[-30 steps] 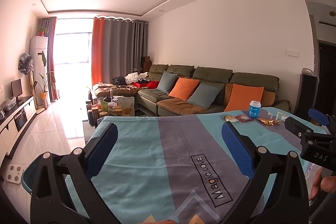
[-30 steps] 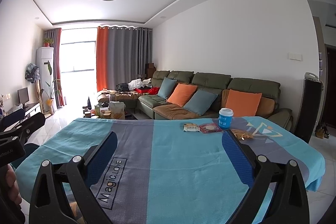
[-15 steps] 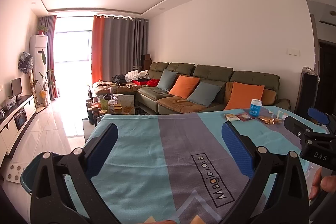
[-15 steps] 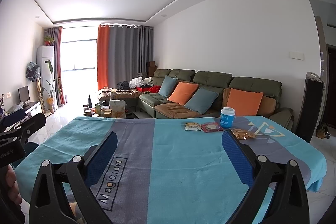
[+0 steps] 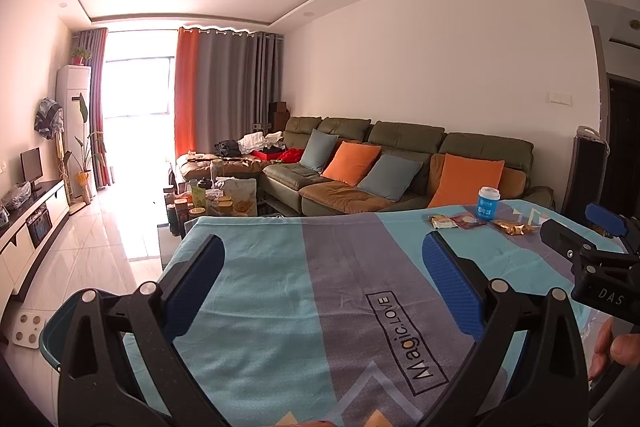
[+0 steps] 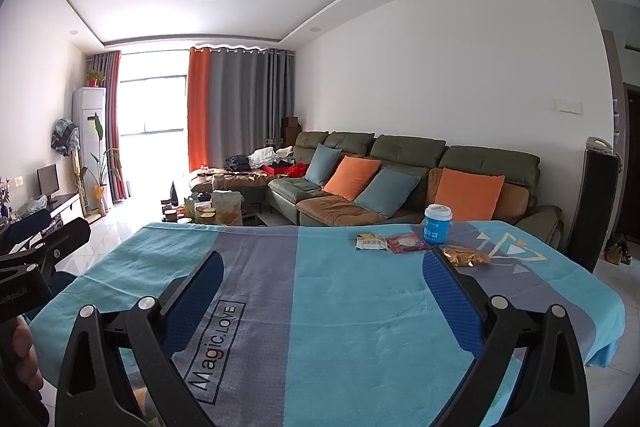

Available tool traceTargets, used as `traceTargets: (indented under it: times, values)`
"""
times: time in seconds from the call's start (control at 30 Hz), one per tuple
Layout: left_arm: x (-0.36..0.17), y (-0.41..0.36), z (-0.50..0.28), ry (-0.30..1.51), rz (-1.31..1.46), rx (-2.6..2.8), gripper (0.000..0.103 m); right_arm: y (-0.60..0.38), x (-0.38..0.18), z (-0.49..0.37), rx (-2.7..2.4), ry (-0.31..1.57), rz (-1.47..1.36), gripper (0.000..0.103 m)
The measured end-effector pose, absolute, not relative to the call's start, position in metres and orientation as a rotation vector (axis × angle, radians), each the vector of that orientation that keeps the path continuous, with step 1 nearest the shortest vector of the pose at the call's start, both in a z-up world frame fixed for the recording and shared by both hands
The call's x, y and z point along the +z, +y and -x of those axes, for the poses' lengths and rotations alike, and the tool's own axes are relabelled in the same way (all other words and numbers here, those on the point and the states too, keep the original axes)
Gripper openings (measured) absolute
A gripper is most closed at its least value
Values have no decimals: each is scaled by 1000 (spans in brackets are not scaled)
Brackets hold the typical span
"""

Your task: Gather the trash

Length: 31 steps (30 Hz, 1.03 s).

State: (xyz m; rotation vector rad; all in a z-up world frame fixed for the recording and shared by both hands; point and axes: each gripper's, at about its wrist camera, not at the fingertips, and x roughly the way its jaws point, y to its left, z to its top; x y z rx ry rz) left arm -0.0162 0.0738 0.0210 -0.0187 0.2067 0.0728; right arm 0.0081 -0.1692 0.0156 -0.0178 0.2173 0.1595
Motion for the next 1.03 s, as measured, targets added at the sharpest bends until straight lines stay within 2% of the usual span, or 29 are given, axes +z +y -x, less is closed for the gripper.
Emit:
traceTargets:
  times: [0.77, 1.03]
  values:
    - [5, 81, -11, 261, 46, 86, 98, -168, 0, -39, 183, 310, 10, 96]
    - [8, 106, -73, 305, 57, 115, 98, -197, -3, -112, 195, 435, 4, 96]
